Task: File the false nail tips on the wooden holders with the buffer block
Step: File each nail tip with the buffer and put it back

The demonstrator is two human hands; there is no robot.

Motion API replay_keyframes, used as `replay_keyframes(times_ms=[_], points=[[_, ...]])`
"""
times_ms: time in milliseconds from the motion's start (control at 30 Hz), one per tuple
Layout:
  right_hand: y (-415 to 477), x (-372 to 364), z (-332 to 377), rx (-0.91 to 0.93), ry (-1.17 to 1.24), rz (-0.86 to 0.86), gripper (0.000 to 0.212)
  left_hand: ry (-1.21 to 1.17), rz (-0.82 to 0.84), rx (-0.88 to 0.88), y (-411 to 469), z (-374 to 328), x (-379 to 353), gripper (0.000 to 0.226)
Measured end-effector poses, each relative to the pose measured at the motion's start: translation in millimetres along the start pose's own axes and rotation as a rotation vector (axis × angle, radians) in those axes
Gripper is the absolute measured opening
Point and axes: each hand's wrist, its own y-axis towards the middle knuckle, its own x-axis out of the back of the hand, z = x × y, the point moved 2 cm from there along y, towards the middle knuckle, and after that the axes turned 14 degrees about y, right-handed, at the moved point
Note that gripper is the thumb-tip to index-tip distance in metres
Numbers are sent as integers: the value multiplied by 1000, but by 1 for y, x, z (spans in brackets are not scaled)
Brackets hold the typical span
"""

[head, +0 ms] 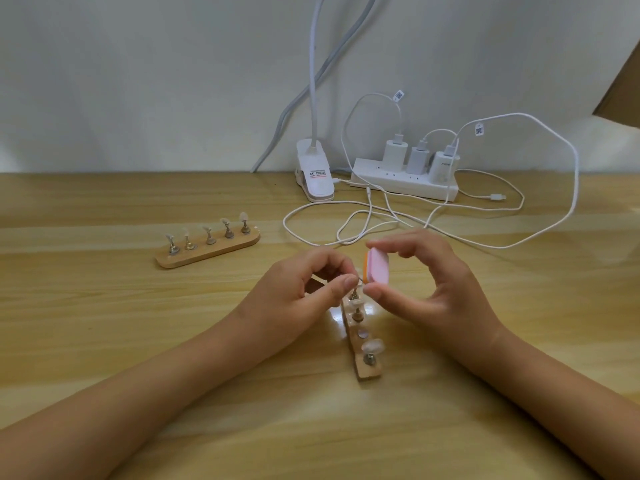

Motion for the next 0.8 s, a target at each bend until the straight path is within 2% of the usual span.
replay_keyframes(times_ms=[167, 267, 400, 533, 667, 800], points=[[-2, -1, 5, 146, -127, 104, 48, 101, -29, -38, 0, -1, -1, 9], [0, 1, 4, 114, -129, 70, 47, 97, -44, -42, 0, 0, 0, 6], [-4, -6, 8, 242, -205, 126, 48, 118, -58, -89, -1, -3, 1, 11], [0, 0, 1, 112, -143, 29, 46, 75, -48, -56, 0, -1, 1, 8], [-3, -4, 3, 214, -182, 111, 47, 78, -51, -63, 0, -1, 0, 11], [0, -1, -1, 95, -121, 56, 44, 49, -50, -41, 0, -1, 1, 8]])
